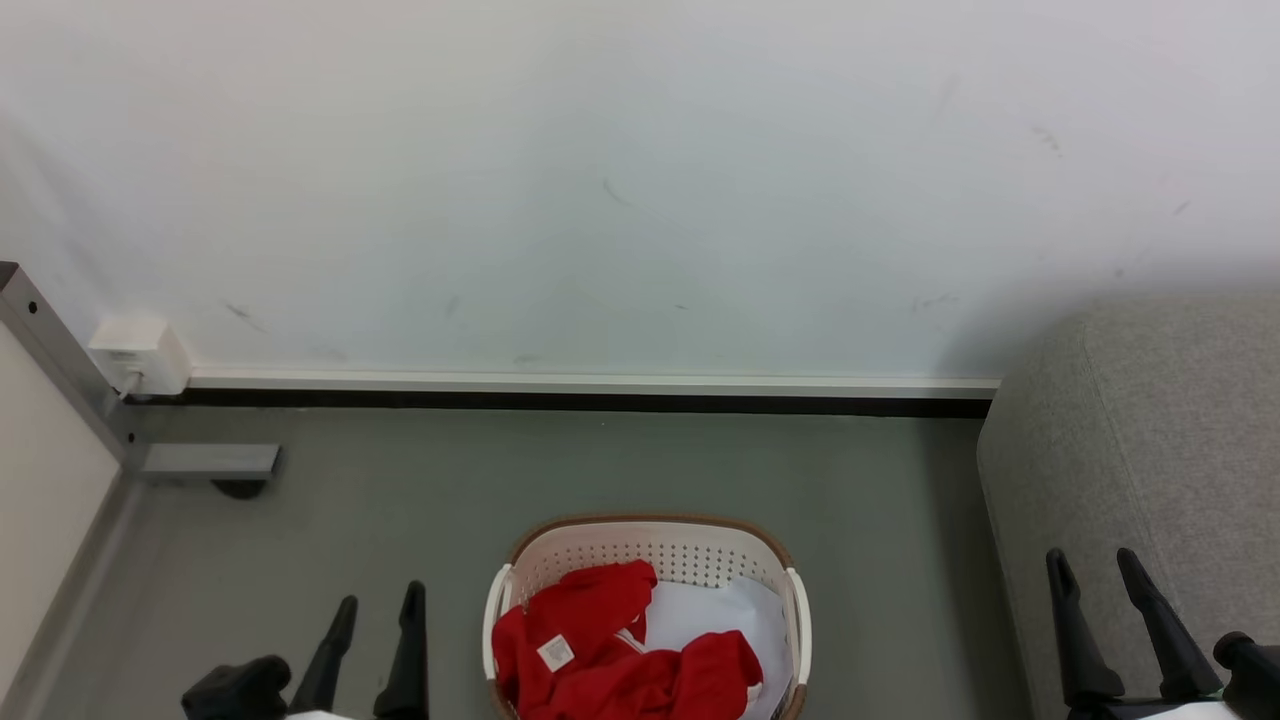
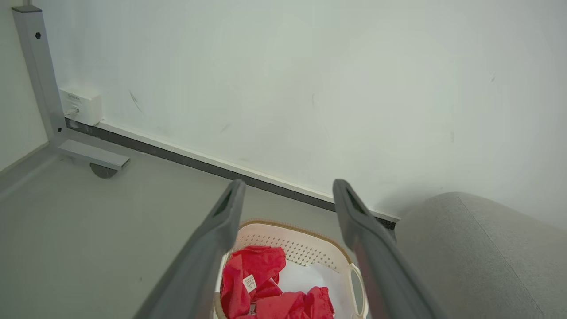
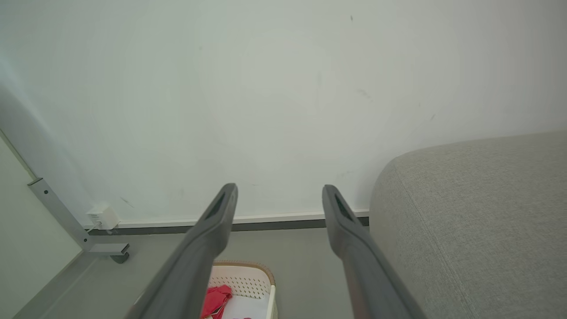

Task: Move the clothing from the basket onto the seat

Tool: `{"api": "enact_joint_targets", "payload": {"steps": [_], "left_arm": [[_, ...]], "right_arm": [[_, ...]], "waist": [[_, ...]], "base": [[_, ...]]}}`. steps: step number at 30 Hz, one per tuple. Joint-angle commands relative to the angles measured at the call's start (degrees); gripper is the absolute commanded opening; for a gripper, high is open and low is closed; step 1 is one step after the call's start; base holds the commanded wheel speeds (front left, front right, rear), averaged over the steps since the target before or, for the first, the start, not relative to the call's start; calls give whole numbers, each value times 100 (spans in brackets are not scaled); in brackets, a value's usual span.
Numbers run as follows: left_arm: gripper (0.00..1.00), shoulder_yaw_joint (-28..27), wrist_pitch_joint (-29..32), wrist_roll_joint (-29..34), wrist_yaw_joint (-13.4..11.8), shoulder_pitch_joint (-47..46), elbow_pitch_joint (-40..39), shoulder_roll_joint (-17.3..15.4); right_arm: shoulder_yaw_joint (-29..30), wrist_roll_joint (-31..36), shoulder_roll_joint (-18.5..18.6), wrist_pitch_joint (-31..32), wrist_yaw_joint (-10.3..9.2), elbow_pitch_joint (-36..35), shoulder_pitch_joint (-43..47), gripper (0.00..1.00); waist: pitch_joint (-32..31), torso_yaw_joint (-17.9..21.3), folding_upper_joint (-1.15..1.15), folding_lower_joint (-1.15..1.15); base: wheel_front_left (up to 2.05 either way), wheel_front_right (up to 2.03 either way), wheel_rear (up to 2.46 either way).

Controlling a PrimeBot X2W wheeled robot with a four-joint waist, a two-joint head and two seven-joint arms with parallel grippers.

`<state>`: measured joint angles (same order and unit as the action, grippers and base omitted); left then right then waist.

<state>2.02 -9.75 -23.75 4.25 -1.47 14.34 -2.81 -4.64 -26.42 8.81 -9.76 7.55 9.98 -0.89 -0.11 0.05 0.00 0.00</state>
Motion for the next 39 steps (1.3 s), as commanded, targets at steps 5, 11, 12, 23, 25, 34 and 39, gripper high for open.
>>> {"api": "enact_joint_targets", "payload": {"steps": [5, 11, 12, 23, 25, 34, 39], "left_arm": [[100, -45, -122, 433, 3, 37, 34, -86], [100, -80, -200, 760, -20, 68, 25, -112], [100, -83, -206, 817, -22, 74, 21, -113], [100, -99, -340, 1314, -33, 121, 68, -104], [100, -103, -373, 1405, -36, 134, 78, -100], [100, -122, -465, 1776, -13, 156, 136, -85], [100, -124, -502, 1946, -7, 153, 153, -79]], "right_arm": [[50, 233, -22, -115, -8, -18, 62, 100], [54, 429, -54, -199, -9, 14, 136, 100], [50, 466, -52, -211, -9, 19, 151, 100], [100, 735, -87, -339, -10, 70, 217, 100], [128, 775, -100, -356, -10, 78, 227, 100], [168, 1053, -91, -462, -11, 98, 260, 100], [148, 1201, -80, -504, -11, 92, 257, 100]], "waist": [[-9, -6, 0, 0], [-2, -5, 0, 0], [2, -3, 0, 0], [24, 17, 0, 0], [20, 19, 0, 0], [14, 13, 0, 0], [18, 8, 0, 0]], "base": [[0, 0, 0], [0, 0, 0], [0, 0, 0], [0, 0, 0], [0, 0, 0], [0, 0, 0], [0, 0, 0]]}}
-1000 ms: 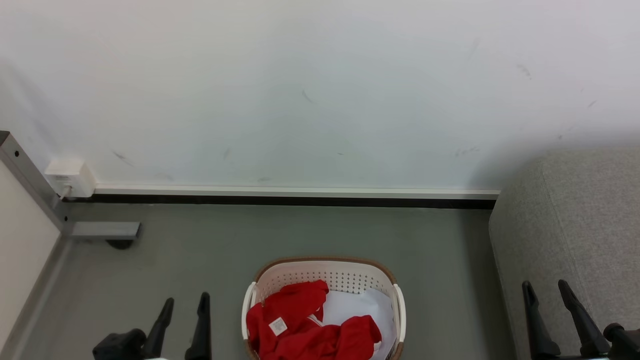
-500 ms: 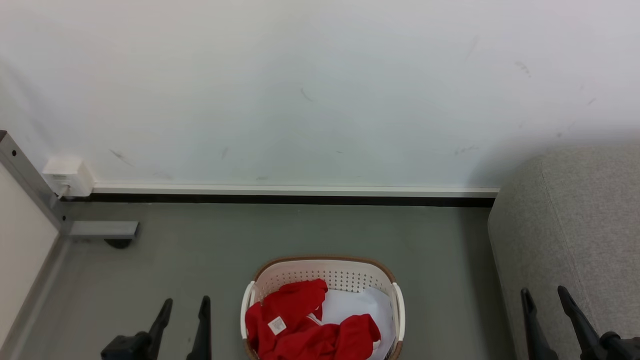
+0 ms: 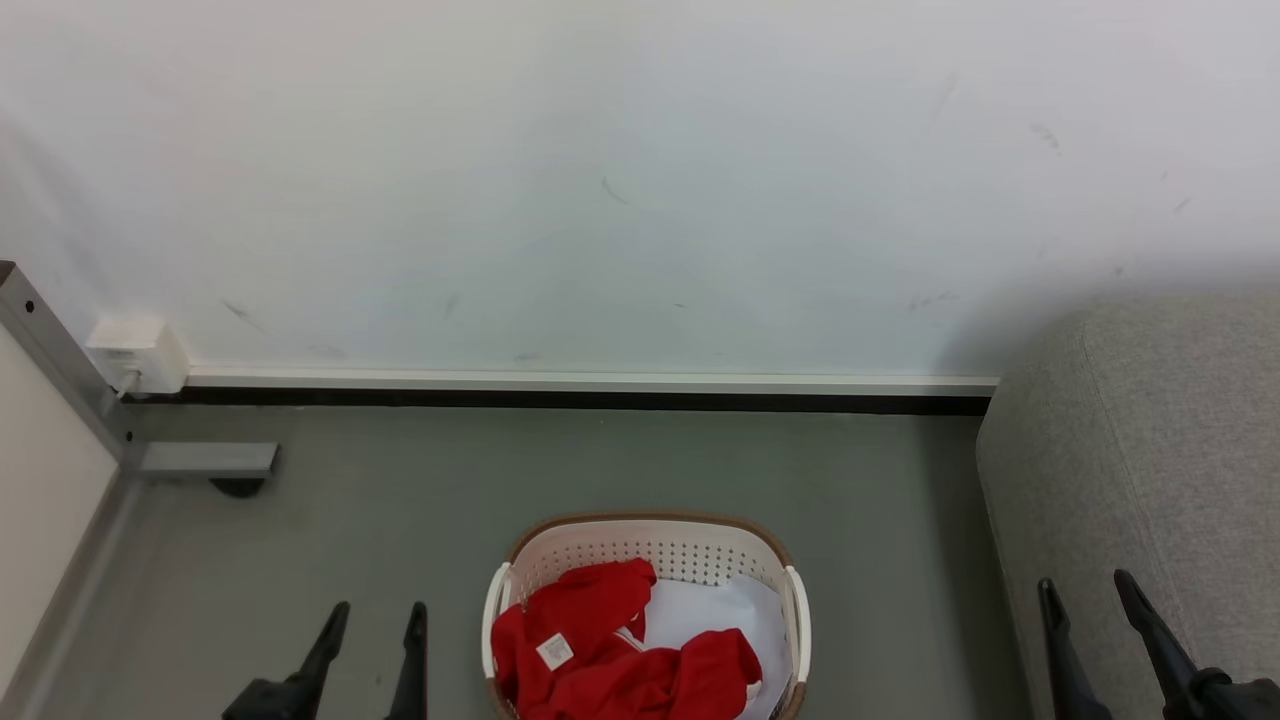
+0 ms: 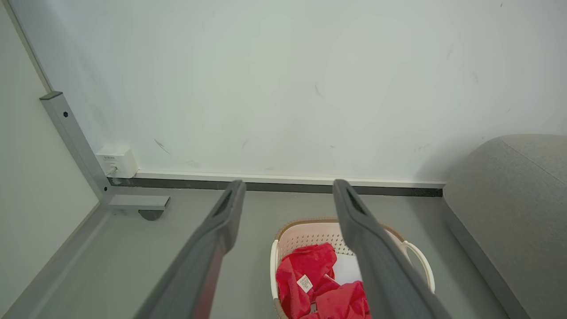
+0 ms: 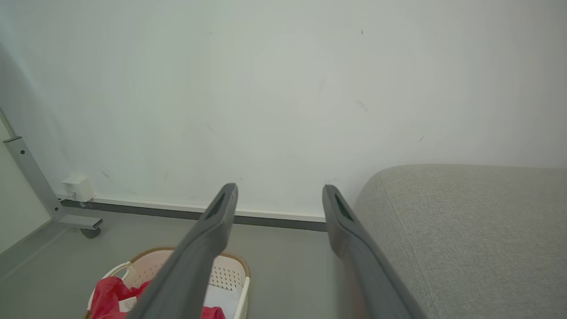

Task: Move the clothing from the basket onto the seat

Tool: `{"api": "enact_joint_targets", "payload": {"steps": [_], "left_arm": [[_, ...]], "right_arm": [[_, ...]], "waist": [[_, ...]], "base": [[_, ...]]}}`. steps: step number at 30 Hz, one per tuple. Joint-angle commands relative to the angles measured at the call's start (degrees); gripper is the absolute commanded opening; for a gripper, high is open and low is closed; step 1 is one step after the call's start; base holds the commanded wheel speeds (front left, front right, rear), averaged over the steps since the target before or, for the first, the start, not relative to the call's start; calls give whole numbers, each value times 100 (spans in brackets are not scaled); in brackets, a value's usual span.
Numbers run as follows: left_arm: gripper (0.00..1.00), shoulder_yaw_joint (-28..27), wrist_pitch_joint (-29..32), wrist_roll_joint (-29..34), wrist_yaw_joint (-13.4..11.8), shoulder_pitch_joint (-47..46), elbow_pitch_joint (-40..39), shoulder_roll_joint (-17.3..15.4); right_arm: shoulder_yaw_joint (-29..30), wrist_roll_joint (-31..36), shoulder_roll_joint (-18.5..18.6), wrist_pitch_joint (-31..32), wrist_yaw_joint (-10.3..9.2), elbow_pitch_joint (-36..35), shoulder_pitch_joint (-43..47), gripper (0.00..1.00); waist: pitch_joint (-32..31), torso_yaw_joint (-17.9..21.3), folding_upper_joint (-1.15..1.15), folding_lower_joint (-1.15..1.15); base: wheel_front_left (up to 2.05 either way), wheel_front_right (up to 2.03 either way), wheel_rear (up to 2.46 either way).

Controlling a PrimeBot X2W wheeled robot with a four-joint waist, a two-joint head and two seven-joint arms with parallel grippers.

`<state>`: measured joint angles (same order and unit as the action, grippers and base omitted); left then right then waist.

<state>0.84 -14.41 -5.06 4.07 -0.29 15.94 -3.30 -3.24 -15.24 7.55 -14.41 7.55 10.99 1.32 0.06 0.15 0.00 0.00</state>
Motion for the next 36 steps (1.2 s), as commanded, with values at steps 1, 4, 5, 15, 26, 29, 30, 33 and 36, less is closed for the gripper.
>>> {"api": "enact_joint_targets", "payload": {"steps": [1, 4, 5, 15, 26, 29, 30, 33, 36], "left_arm": [[100, -7, -42, 95, 13, 37, -3, -27], [100, -6, -73, 220, 21, 47, 10, -22], [100, -4, -86, 264, 19, 51, 13, -22], [100, -32, -77, 280, 43, 49, 28, -7], [100, -12, -77, 156, 104, -77, 99, 10], [100, 114, -77, 135, 154, -280, 109, 15], [100, 179, -77, 135, 179, -366, 124, 18], [100, 357, -77, 112, 227, -700, 218, 17], [100, 539, -76, 173, 264, -1109, 387, 11]], "right_arm": [[4, 118, 49, -42, -11, -12, 39, 100], [-7, 200, 53, -75, -12, -14, 52, 100], [-14, 227, 54, -88, -12, -12, 54, 100], [-4, 160, 42, -75, -12, 21, 35, 100], [11, 95, 16, -75, -12, 9, -37, 100], [1, 64, 14, -75, -12, -52, -141, 100], [0, 54, 18, -75, -12, -66, -172, 100], [-31, 28, 32, -74, -12, -102, -319, 100], [-63, 10, 33, -74, -12, -151, -518, 100]], "waist": [[0, -3, 0, 0], [-3, -3, 0, 0], [-4, -2, 0, 0], [0, 23, 0, 0], [97, 88, 0, 0], [303, 136, 0, 0], [381, 151, 0, 0], [664, 219, 0, 0], [1002, 320, 0, 0]], "base": [[0, 0, 0], [0, 0, 0], [0, 0, 0], [0, 0, 0], [0, 0, 0], [0, 0, 0], [0, 0, 0], [0, 0, 0], [0, 0, 0]]}}
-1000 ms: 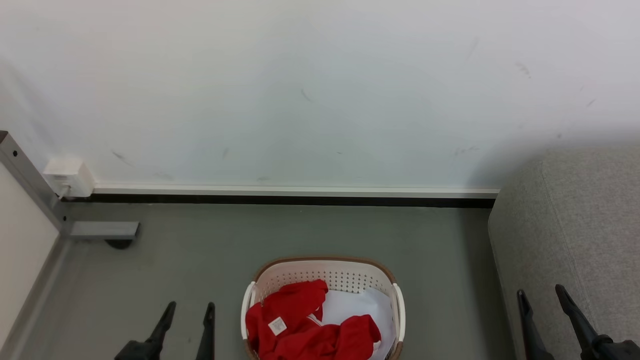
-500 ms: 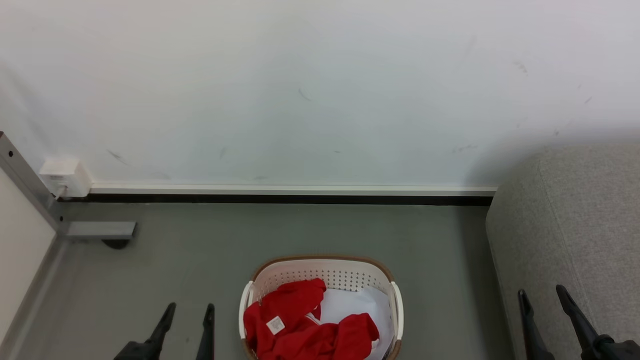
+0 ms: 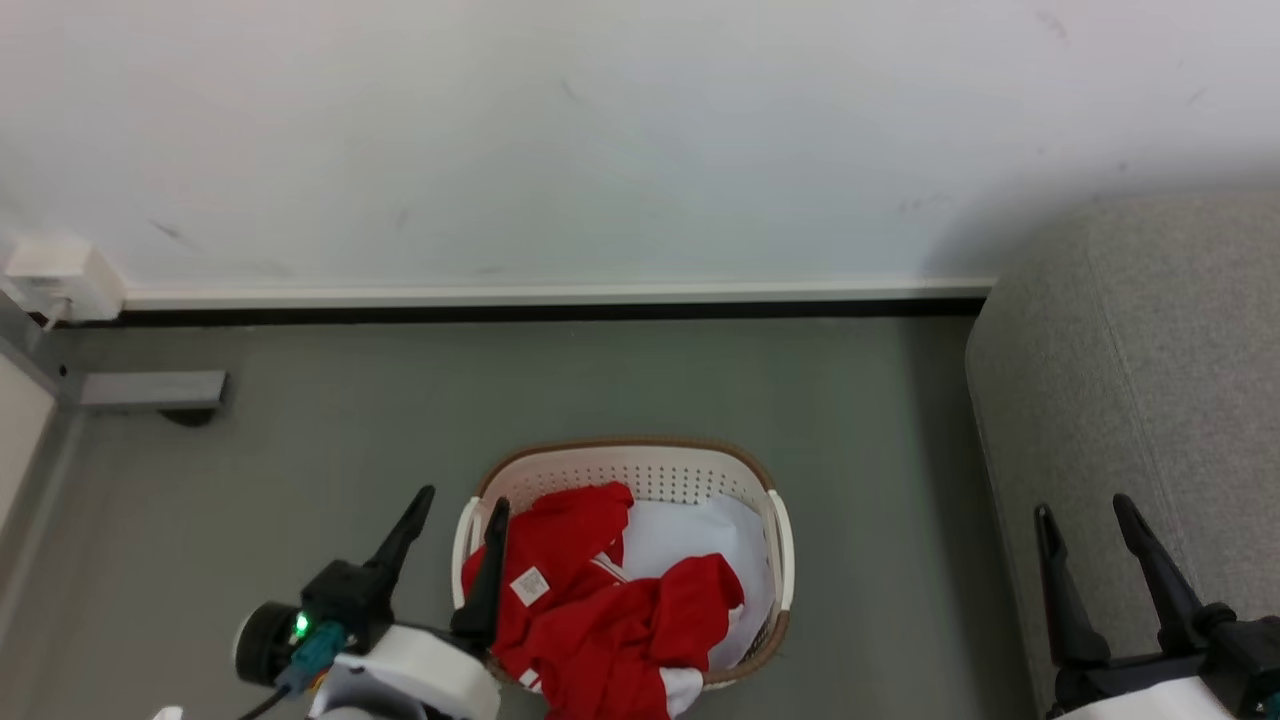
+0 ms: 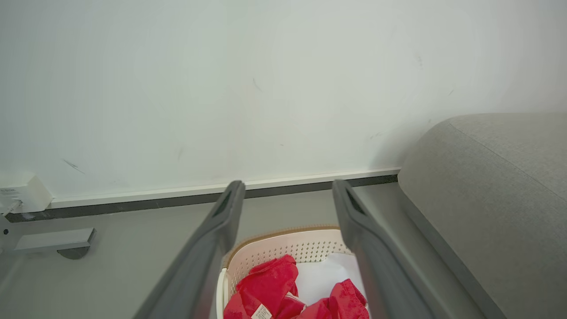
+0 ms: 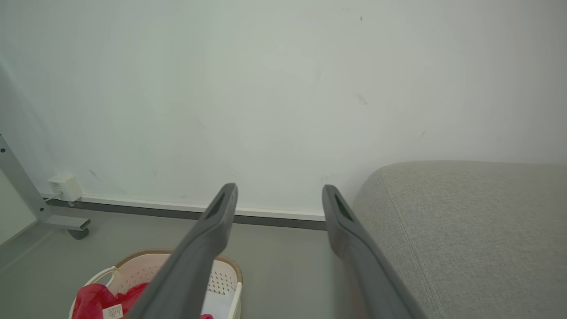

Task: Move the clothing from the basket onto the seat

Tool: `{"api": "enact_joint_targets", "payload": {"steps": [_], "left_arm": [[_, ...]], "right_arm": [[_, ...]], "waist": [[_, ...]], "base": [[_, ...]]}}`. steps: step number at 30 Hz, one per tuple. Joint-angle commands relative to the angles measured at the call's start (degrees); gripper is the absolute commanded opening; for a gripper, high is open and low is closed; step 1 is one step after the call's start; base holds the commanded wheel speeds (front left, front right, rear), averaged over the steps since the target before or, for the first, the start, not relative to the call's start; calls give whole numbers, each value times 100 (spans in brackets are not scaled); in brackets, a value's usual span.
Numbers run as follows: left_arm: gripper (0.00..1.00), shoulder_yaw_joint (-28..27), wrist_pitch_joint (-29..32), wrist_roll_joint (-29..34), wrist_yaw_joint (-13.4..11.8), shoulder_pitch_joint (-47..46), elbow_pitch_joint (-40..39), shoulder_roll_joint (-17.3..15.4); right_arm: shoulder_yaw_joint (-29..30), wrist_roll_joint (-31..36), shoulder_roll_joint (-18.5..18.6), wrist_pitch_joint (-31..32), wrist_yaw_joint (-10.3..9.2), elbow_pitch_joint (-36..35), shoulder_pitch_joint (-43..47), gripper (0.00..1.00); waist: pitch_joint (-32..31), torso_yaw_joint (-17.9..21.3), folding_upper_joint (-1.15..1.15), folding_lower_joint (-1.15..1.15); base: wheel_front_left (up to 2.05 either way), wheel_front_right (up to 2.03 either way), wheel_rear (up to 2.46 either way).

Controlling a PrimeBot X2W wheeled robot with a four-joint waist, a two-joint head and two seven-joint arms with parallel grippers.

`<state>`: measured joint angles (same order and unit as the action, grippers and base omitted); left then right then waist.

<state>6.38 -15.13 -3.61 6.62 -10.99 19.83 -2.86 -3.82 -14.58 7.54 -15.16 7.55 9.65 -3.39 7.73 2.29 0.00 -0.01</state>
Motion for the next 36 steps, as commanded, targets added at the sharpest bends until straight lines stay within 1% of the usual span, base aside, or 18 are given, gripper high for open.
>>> {"api": "enact_joint_targets", "payload": {"steps": [1, 5, 11, 17, 20, 23, 27, 33, 36], "left_arm": [[100, 51, -4, 51, 20, -168, 82, -44], [100, 330, 70, 148, 49, -714, 632, -109], [100, 740, 505, 228, 71, -1513, 1397, -145], [100, 1168, 1190, 276, 85, -2309, 2044, -179], [100, 1458, 1650, 155, 86, -2652, 2371, -203], [100, 1726, 2107, 30, 78, -2963, 2683, -299], [100, 1860, 2509, 7, 78, -3328, 2999, -457], [100, 1847, 2786, -50, 79, -3723, 3306, -590], [100, 1876, 2965, 22, 26, -3878, 3450, -697]], "right_arm": [[-9, -61, 30, 0, -12, -31, -119, 100], [-36, -104, -8, 0, -12, -102, -422, 100], [-33, -124, -88, 1, -12, -220, -866, 100], [-56, -141, -144, 1, -12, -376, -1292, 100], [-84, -155, -184, 1, -12, -439, -1484, 100], [-138, -167, -233, 1, -12, -489, -1661, 100], [-217, -174, -297, 1, -12, -537, -1828, 100], [-262, -204, -332, 1, -13, -587, -1980, 100], [-268, -213, -349, 1, -12, -626, -2060, 100]], "waist": [[341, 140, 0, 1], [797, 300, 0, 1], [1502, 519, 0, 1], [2193, 676, 0, 1], [2508, 757, 0, 1], [2769, 834, 0, 1], [3032, 927, 0, 1], [3305, 1007, 0, 1], [3438, 1041, 0, 1]], "base": [[0, 0, 0], [0, 0, 0], [0, 0, 0], [0, 0, 0], [0, 0, 0], [0, 0, 0], [0, 0, 0], [0, 0, 0], [0, 0, 0]]}}
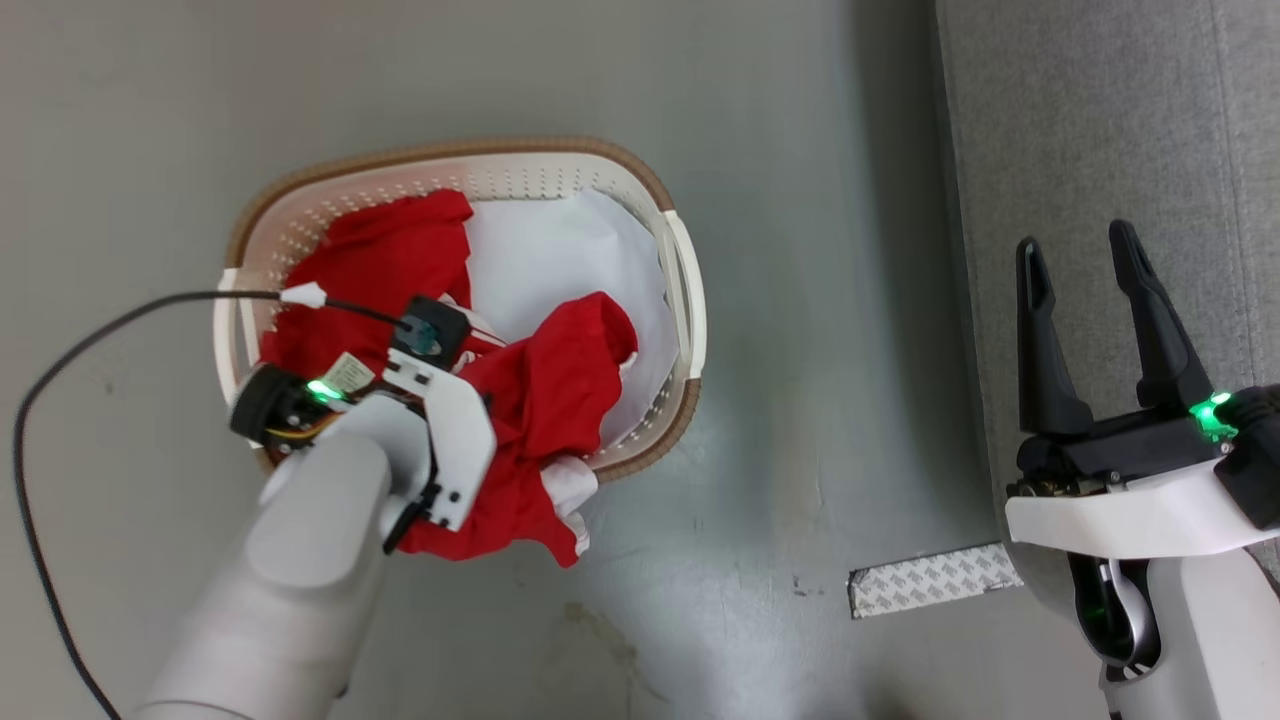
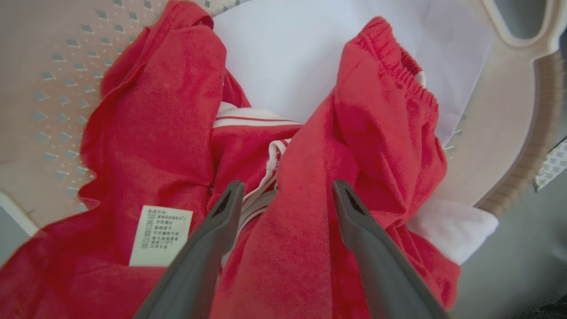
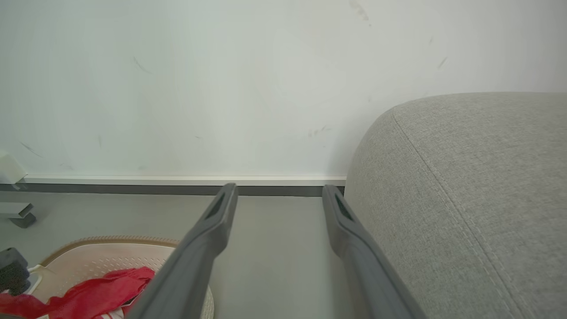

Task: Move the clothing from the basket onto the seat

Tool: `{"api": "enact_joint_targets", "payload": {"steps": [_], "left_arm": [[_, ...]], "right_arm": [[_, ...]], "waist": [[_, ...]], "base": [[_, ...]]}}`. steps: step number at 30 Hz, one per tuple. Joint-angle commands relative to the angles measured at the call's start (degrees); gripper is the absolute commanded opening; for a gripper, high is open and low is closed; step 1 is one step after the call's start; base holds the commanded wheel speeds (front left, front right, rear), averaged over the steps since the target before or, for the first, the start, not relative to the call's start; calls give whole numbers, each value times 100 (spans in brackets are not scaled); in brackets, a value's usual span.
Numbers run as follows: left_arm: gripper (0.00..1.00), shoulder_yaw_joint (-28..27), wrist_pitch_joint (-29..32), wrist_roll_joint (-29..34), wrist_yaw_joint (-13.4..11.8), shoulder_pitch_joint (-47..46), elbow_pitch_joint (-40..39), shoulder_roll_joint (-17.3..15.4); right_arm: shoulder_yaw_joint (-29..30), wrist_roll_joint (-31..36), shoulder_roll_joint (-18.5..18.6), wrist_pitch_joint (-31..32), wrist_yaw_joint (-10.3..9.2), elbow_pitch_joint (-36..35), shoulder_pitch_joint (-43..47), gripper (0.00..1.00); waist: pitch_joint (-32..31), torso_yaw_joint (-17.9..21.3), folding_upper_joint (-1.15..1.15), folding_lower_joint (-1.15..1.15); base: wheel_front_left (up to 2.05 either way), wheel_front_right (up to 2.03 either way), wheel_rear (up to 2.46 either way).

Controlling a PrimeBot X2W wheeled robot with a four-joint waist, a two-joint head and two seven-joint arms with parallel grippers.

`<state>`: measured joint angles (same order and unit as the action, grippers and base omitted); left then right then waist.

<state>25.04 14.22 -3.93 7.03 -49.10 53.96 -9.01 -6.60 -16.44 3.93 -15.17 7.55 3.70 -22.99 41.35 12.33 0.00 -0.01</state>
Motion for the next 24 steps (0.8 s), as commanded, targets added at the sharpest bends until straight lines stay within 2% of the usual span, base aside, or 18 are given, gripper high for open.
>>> {"api": "enact_joint_targets", "payload": {"steps": [1, 15, 16, 17, 18, 19, 20, 24], "left_arm": [[100, 30, 62, 84, -45, -115, 69, -110], [100, 202, 464, -161, 21, -320, 410, -201], [50, 201, 472, -199, 24, -319, 433, -189], [40, 202, 464, -251, 30, -313, 445, -176], [16, 203, 439, -298, 35, -306, 451, -159], [16, 203, 439, -298, 35, -306, 451, -159], [0, 187, 406, -349, 31, -293, 452, -124], [0, 134, 179, -652, 44, -158, 352, 2]], "right_arm": [[13, -26, 6, 3, -12, -38, -104, 100], [-68, -101, -72, 3, -12, -16, -265, 100], [-74, -102, -73, 3, -12, -7, -259, 100], [-77, -102, -75, 3, -12, 5, -245, 100], [-72, -96, -77, 3, -12, 18, -226, 100], [-72, -96, -77, 3, -12, 18, -226, 100], [-54, -89, -78, 3, -12, 37, -199, 100], [41, -63, -79, 3, -12, 114, -43, 100]], "waist": [[113, 45, 0, 1], [361, 144, 0, 1], [358, 149, 0, 1], [347, 150, 0, 1], [328, 142, 0, 1], [328, 142, 0, 1], [297, 126, 0, 1], [49, 13, 0, 1]], "base": [[0, 0, 0], [0, 0, 0], [0, 0, 0], [0, 0, 0], [0, 0, 0], [0, 0, 0], [0, 0, 0], [0, 0, 0]]}}
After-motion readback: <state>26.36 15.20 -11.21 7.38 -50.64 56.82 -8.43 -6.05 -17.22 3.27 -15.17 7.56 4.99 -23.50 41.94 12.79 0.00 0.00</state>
